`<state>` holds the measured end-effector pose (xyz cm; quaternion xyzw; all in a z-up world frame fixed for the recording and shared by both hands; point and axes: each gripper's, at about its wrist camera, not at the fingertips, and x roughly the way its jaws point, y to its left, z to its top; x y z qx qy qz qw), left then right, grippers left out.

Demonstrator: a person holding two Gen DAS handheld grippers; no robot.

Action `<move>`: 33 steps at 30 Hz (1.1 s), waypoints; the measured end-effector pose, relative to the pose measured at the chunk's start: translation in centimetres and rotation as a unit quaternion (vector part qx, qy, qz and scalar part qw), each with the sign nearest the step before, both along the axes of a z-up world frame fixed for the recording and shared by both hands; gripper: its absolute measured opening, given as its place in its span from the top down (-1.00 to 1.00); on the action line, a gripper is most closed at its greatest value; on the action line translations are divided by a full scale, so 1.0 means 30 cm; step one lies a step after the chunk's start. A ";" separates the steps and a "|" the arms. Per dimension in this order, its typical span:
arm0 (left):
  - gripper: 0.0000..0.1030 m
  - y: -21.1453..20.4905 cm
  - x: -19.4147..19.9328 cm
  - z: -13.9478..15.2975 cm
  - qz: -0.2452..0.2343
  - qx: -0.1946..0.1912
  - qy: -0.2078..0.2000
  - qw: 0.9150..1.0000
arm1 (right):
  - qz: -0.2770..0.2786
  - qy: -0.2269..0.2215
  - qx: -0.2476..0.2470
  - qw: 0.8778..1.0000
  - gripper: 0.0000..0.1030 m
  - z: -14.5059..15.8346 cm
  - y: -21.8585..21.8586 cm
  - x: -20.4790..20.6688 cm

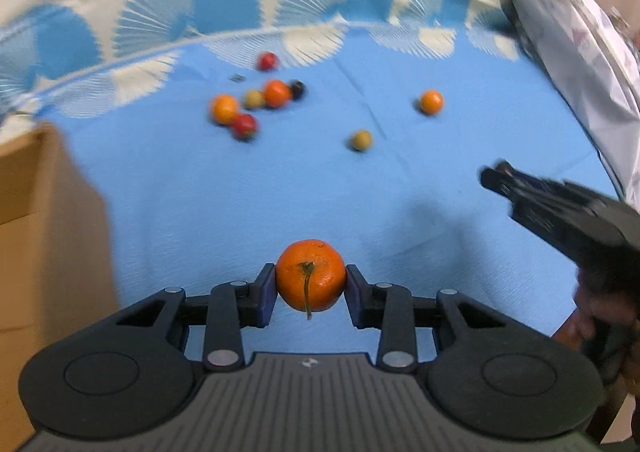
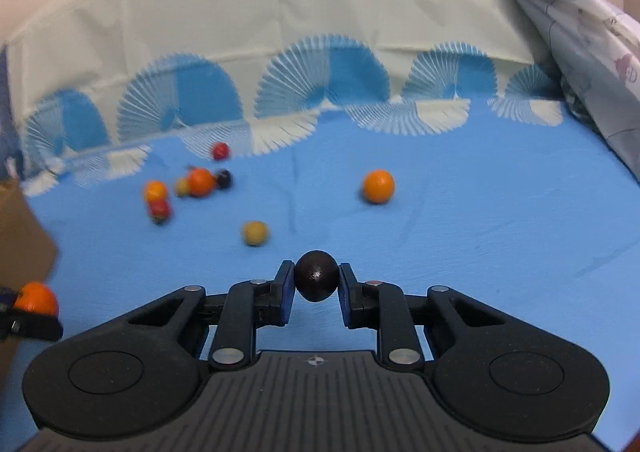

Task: Organize fruits
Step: 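Carry the mandarin and dark plum with both tools over the cardboard box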

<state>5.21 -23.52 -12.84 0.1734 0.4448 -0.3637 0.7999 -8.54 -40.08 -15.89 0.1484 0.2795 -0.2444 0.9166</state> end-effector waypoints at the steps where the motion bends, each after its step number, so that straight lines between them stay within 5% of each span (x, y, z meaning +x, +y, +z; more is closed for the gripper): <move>1: 0.23 0.039 -0.005 0.036 0.010 -0.002 -0.005 1.000 | 0.005 -0.006 0.000 1.000 0.53 0.030 0.037 -0.020; 8: 0.23 0.339 -0.033 0.234 0.077 -0.008 -0.028 0.997 | 0.086 -0.037 0.010 0.996 0.53 0.204 0.375 -0.098; 16: 0.23 0.696 -0.043 0.341 0.158 0.010 -0.054 0.986 | 0.206 -0.049 0.034 0.977 0.53 0.321 0.754 -0.058; 23: 0.23 0.934 -0.018 0.356 0.199 -0.006 -0.055 0.979 | 0.268 -0.035 0.020 0.963 0.53 0.390 0.966 0.041; 33: 0.23 1.041 0.087 0.265 0.223 -0.003 -0.025 0.974 | 0.306 0.006 0.007 0.952 0.53 0.362 1.125 0.187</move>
